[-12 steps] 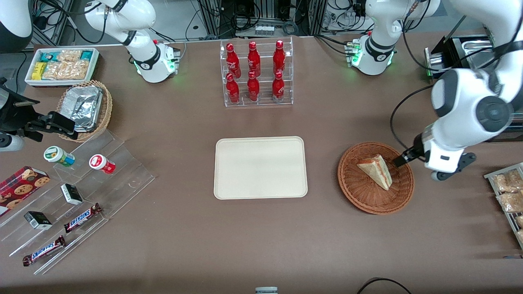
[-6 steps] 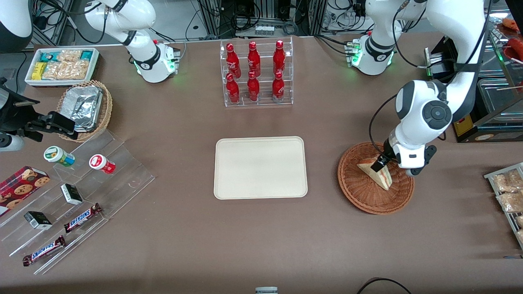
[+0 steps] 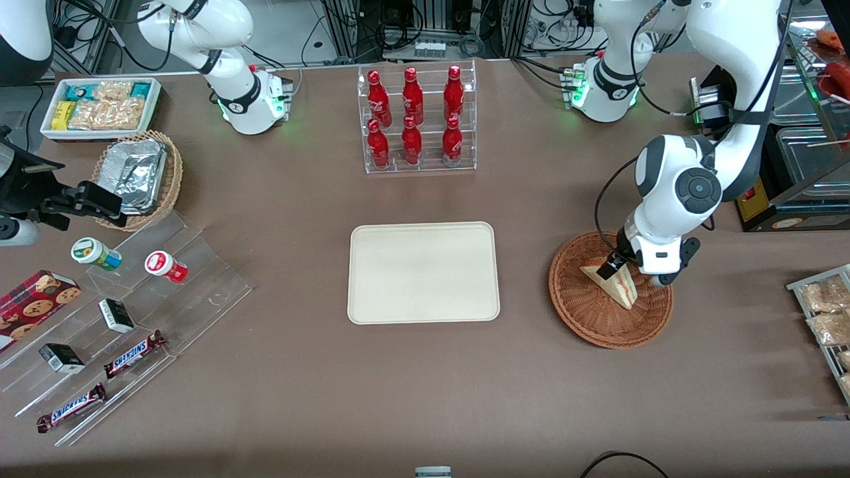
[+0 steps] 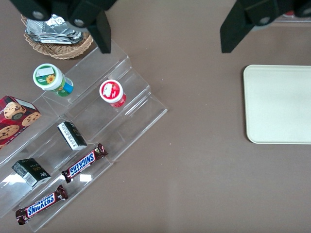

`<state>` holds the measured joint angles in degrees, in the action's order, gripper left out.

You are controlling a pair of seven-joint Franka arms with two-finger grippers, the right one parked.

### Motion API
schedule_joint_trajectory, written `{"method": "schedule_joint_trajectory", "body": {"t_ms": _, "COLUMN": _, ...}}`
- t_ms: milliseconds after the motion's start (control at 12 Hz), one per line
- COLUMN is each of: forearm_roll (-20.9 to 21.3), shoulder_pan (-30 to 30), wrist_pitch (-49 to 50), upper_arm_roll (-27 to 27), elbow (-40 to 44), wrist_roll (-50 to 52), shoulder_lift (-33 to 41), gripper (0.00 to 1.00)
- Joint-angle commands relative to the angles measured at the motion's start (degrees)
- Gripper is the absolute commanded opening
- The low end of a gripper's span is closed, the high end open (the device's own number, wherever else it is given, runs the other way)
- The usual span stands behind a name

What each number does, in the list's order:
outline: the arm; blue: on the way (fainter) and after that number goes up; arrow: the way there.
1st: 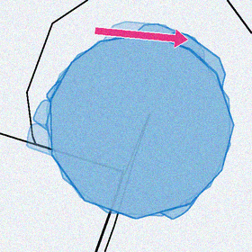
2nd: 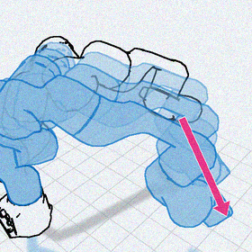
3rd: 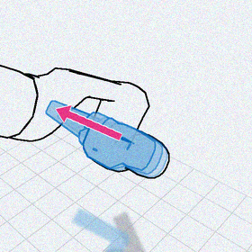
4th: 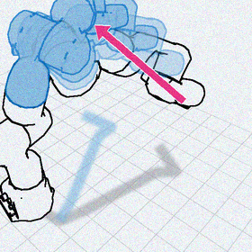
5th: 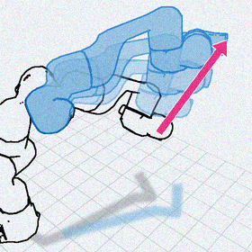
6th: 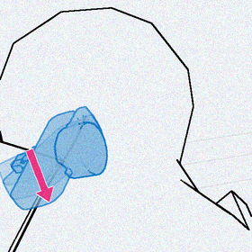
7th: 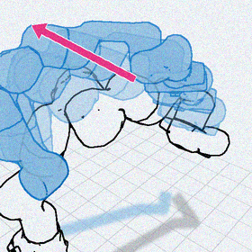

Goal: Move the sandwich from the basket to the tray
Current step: 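Lower the left gripper and grasp the wrapped sandwich upright, then lift the sandwich and carry it over the cream tray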

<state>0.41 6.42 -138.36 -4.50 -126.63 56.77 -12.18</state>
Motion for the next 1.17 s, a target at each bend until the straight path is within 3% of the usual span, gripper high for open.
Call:
{"method": "schedule_joint_trajectory", "body": {"t_ms": 0, "forearm_roll": 1.0, "shoulder_pan": 0.8, "wrist_pitch": -2.8, "upper_arm_roll": 0.5, "elbow": -0.2, "wrist_roll": 1.5, "shoulder_lift": -1.8, "gripper": 1.0}}
{"method": "schedule_joint_trajectory", "body": {"t_ms": 83, "forearm_roll": 1.0, "shoulder_pan": 0.9, "wrist_pitch": -3.0, "upper_arm_roll": 0.5, "elbow": -0.2, "wrist_roll": 1.5, "shoulder_lift": -2.1, "gripper": 0.99}}
{"method": "schedule_joint_trajectory", "body": {"t_ms": 167, "forearm_roll": 1.1, "shoulder_pan": 0.9, "wrist_pitch": -3.0, "upper_arm_roll": 0.5, "elbow": -0.1, "wrist_roll": 1.5, "shoulder_lift": -2.4, "gripper": 0.89}}
{"method": "schedule_joint_trajectory", "body": {"t_ms": 250, "forearm_roll": 2.2, "shoulder_pan": 0.8, "wrist_pitch": -3.0, "upper_arm_roll": 0.5, "elbow": -0.1, "wrist_roll": 1.6, "shoulder_lift": -3.0, "gripper": 0.65}}
{"method": "schedule_joint_trajectory", "body": {"t_ms": 333, "forearm_roll": 3.0, "shoulder_pan": 0.7, "wrist_pitch": -3.0, "upper_arm_roll": 0.6, "elbow": 0.2, "wrist_roll": 1.6, "shoulder_lift": -3.7, "gripper": 0.29}}
{"method": "schedule_joint_trajectory", "body": {"t_ms": 417, "forearm_roll": 3.0, "shoulder_pan": 0.7, "wrist_pitch": -3.0, "upper_arm_roll": 0.6, "elbow": 0.4, "wrist_roll": 1.5, "shoulder_lift": -3.6, "gripper": 0.05}}
{"method": "schedule_joint_trajectory", "body": {"t_ms": 583, "forearm_roll": 3.1, "shoulder_pan": 0.6, "wrist_pitch": 0.2, "upper_arm_roll": 0.7, "elbow": 2.6, "wrist_roll": 1.2, "shoulder_lift": -2.9, "gripper": 0.0}}
{"method": "schedule_joint_trajectory", "body": {"t_ms": 750, "forearm_roll": 3.5, "shoulder_pan": 1.0, "wrist_pitch": 11.8, "upper_arm_roll": 0.4, "elbow": 7.4, "wrist_roll": 0.0, "shoulder_lift": -0.8, "gripper": 0.0}}
{"method": "schedule_joint_trajectory", "body": {"t_ms": 833, "forearm_roll": 3.4, "shoulder_pan": 3.7, "wrist_pitch": 24.8, "upper_arm_roll": -0.5, "elbow": 13.1, "wrist_roll": -4.2, "shoulder_lift": 2.9, "gripper": 0.0}}
{"method": "schedule_joint_trajectory", "body": {"t_ms": 1000, "forearm_roll": 3.1, "shoulder_pan": 7.7, "wrist_pitch": 29.4, "upper_arm_roll": -1.3, "elbow": 17.7, "wrist_roll": -5.5, "shoulder_lift": 3.5, "gripper": 0.0}}
{"method": "schedule_joint_trajectory", "body": {"t_ms": 1083, "forearm_roll": 3.0, "shoulder_pan": 15.0, "wrist_pitch": 34.6, "upper_arm_roll": -1.5, "elbow": 25.7, "wrist_roll": -5.5, "shoulder_lift": 0.5, "gripper": 0.0}}
